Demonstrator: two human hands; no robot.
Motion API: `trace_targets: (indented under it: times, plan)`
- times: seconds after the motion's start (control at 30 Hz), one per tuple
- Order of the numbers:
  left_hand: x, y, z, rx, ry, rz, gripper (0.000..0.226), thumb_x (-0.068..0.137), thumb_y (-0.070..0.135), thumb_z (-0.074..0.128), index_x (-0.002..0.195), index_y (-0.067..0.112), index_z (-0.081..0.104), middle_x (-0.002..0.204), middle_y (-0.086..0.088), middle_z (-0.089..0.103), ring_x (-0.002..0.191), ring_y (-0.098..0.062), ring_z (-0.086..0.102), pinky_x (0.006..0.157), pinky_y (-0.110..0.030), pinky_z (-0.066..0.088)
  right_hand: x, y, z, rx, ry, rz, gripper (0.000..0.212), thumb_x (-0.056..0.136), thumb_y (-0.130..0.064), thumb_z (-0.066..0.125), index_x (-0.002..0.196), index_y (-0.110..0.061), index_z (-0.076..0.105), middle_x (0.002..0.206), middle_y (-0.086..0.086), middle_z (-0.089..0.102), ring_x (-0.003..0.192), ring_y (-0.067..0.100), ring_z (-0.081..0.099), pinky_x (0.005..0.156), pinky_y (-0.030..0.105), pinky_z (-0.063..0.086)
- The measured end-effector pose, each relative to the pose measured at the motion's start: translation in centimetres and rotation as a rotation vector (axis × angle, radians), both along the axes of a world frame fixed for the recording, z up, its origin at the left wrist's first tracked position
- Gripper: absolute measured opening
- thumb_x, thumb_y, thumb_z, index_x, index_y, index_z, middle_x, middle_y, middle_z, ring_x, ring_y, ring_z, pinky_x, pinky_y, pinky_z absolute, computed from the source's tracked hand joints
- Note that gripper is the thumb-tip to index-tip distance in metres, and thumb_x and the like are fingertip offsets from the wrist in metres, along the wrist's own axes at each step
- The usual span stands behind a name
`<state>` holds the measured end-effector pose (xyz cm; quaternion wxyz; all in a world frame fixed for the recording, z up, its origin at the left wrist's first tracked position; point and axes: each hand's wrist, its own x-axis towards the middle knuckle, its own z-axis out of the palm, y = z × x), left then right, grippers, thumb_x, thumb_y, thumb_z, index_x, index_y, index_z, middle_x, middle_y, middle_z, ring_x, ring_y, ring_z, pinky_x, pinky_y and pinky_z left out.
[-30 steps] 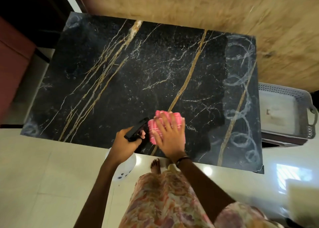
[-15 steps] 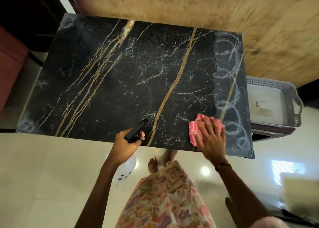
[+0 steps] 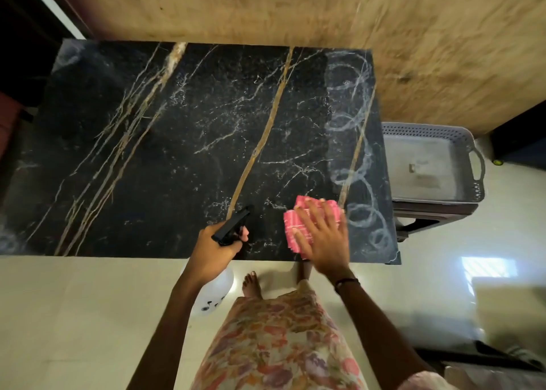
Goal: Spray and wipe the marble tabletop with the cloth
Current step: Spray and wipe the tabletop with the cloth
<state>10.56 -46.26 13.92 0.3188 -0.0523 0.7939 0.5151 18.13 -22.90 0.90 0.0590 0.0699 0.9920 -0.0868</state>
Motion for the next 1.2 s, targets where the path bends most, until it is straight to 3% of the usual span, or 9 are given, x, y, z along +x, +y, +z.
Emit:
trace_targets:
  times: [0.23,0.33,0.43,0.57,0.7,0.87,0.93,1.07,1.2]
  plan:
    - [-1.0,5.2,-0.1,0.004,-0.009,0.009,0.027,0.084,-0.009,0.056,0.085,0.015,0.067,0.091,-0.007,0.069,0.058,0.005,0.061,0.054,-0.011,0.043,-5.9,12.2,1.1,0.004,-0.028,-0.305,0.064,0.093,-0.058,0.02,0.148,-0.028,0.03,0.156,0.007,0.03,0.143,0.037,0.023,0.111,0.067,0.016]
    - [-1.5,7.3,-0.4,0.004,0.001,-0.01,0.032,0.084,-0.011,0.055,0.082,0.019,0.066,0.088,-0.005,0.069,0.063,0.003,0.062,0.052,-0.012,0.043,-10.4,11.0,1.0,-0.029,-0.053,-0.365,0.067,0.092,-0.058,0.008,0.151,-0.029,0.023,0.159,0.008,0.019,0.146,0.038,0.012,0.112,0.066,0.004]
    - [-2.1,9.3,-0.6,0.006,0.015,-0.007,0.033,0.083,-0.013,0.054,0.081,0.017,0.066,0.086,-0.005,0.069,0.064,0.003,0.063,0.048,-0.013,0.046,-12.0,8.0,0.7,-0.014,-0.032,-0.177,0.062,0.095,-0.056,0.012,0.149,-0.029,0.025,0.159,0.005,0.02,0.147,0.032,0.013,0.112,0.066,0.004]
    - [-3.3,11.9,-0.6,-0.017,0.05,-0.004,0.027,0.083,-0.013,0.053,0.084,0.01,0.066,0.087,-0.009,0.068,0.051,0.005,0.059,0.051,-0.012,0.044,-7.8,7.8,0.5,-0.049,0.012,0.182,0.057,0.097,-0.056,0.022,0.147,-0.031,0.031,0.157,-0.001,0.028,0.147,0.027,0.016,0.113,0.065,0.014]
    - [-4.8,13.6,-0.8,-0.018,0.06,-0.003,0.028,0.083,-0.011,0.054,0.085,0.014,0.067,0.09,-0.01,0.069,0.048,0.004,0.056,0.053,-0.012,0.04,-4.9,14.5,0.0,0.014,0.036,0.119,0.059,0.096,-0.06,0.022,0.147,-0.031,0.031,0.156,0.001,0.029,0.146,0.025,0.017,0.116,0.059,0.01]
    - [-6.4,14.9,-0.5,0.002,0.061,0.035,0.025,0.083,-0.011,0.055,0.091,0.009,0.068,0.094,-0.011,0.07,0.056,0.006,0.06,0.078,-0.047,0.05,-10.6,19.7,0.2,-0.064,0.059,-0.149,0.058,0.095,-0.055,0.03,0.146,-0.03,0.035,0.157,0.0,0.028,0.145,0.032,0.02,0.114,0.06,0.018]
    - [-7.0,15.4,-0.6,-0.016,0.065,0.04,0.026,0.083,-0.011,0.054,0.092,0.01,0.068,0.094,-0.008,0.07,0.061,0.005,0.061,0.083,-0.052,0.049,-14.5,19.2,0.1,-0.04,0.04,-0.184,0.057,0.096,-0.055,0.029,0.147,-0.03,0.034,0.157,0.0,0.027,0.145,0.036,0.019,0.113,0.064,0.015]
    - [-8.2,16.6,-0.7,-0.031,0.098,0.032,0.025,0.083,-0.013,0.052,0.09,0.007,0.066,0.091,-0.011,0.068,0.051,0.007,0.057,0.062,-0.016,0.045,-18.8,15.1,0.2,0.039,-0.007,-0.023,0.061,0.096,-0.058,0.012,0.151,-0.032,0.017,0.161,0.0,0.011,0.147,0.03,0.002,0.112,0.062,-0.004]
    - [-9.4,17.9,-1.0,-0.032,0.108,0.011,0.019,0.084,-0.011,0.054,0.091,0.001,0.066,0.059,0.011,0.065,0.047,0.006,0.055,0.048,-0.009,0.041,-16.0,11.9,0.3,-0.016,0.016,0.279,0.059,0.097,-0.057,0.017,0.151,-0.033,0.021,0.16,0.0,0.018,0.148,0.028,0.008,0.115,0.064,0.006]
